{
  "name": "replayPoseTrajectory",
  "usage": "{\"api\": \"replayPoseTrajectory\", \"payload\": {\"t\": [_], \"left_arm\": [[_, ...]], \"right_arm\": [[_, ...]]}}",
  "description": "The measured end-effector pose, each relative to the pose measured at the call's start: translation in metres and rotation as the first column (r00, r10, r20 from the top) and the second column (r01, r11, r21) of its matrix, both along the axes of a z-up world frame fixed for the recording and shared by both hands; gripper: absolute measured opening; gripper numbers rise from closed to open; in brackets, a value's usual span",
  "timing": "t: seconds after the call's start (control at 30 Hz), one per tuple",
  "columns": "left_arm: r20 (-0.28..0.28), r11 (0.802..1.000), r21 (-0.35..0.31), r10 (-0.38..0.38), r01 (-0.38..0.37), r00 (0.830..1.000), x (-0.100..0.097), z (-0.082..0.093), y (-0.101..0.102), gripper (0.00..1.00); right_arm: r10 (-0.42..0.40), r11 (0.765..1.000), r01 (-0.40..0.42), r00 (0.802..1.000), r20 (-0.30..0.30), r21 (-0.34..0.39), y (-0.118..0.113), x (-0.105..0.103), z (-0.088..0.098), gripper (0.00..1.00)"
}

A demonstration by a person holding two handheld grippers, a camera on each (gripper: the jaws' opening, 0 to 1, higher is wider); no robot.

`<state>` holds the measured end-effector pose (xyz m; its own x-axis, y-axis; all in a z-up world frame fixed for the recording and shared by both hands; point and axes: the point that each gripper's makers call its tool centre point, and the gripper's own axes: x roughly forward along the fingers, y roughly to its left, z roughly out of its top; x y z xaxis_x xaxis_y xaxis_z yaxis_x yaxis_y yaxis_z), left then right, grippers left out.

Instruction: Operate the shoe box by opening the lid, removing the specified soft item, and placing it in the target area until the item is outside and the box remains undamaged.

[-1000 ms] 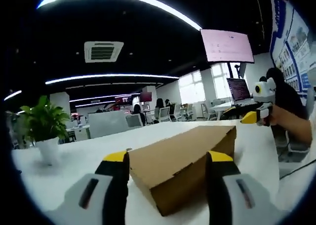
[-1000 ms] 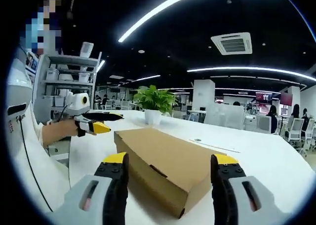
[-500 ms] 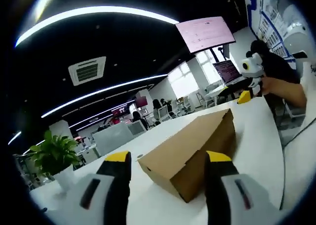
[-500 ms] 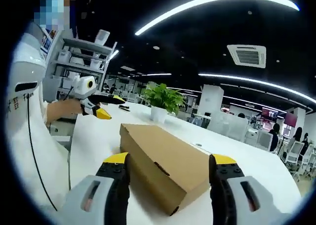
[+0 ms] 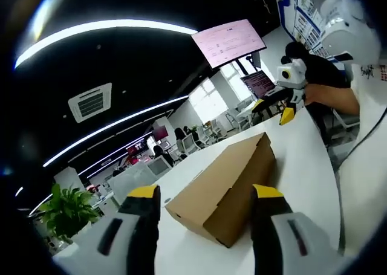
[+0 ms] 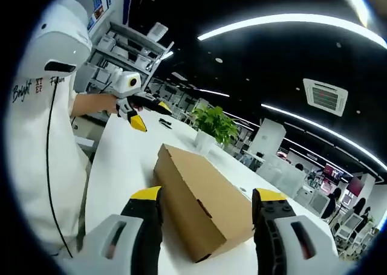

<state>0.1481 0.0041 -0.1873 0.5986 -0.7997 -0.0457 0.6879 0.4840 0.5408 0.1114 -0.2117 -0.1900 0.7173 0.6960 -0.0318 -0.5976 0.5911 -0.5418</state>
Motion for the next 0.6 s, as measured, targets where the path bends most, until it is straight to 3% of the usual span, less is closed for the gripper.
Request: {"api": "replayPoseTrajectory", "payload": {"t": [0.1, 0.23, 0.3, 0.37, 0.6], "left_arm": [[0.083, 1.000, 0.024, -0.002, 0.000, 0.997, -0.002, 0.005, 0.000, 0.61], [0.062, 1.000, 0.013, -0.012, 0.011, 0.998, -0.004, 0.005, 0.000, 0.55], [0.090, 1.000, 0.024, -0.011, 0.009, 0.996, -0.006, 0.007, 0.000, 0.55], [0.100, 0.999, 0.045, -0.021, 0.016, 0.995, -0.010, 0.008, -0.003, 0.56], [0.129, 0.996, 0.079, -0.037, 0.027, 0.991, -0.017, 0.013, -0.009, 0.57]], "right_arm": [[0.011, 1.000, -0.010, 1.000, -0.017, 0.010, 0.000, -0.003, -0.002, 0.57], [0.031, 1.000, -0.031, 1.000, 0.001, -0.003, 0.001, -0.010, 0.000, 0.61], [0.064, 0.998, -0.064, 0.998, 0.014, -0.006, 0.007, -0.017, 0.003, 0.65], [0.062, 0.998, -0.060, 0.997, 0.053, -0.034, 0.009, -0.020, 0.008, 0.64], [0.050, 0.995, -0.043, 0.996, 0.078, -0.094, 0.010, -0.025, 0.010, 0.60]]}}
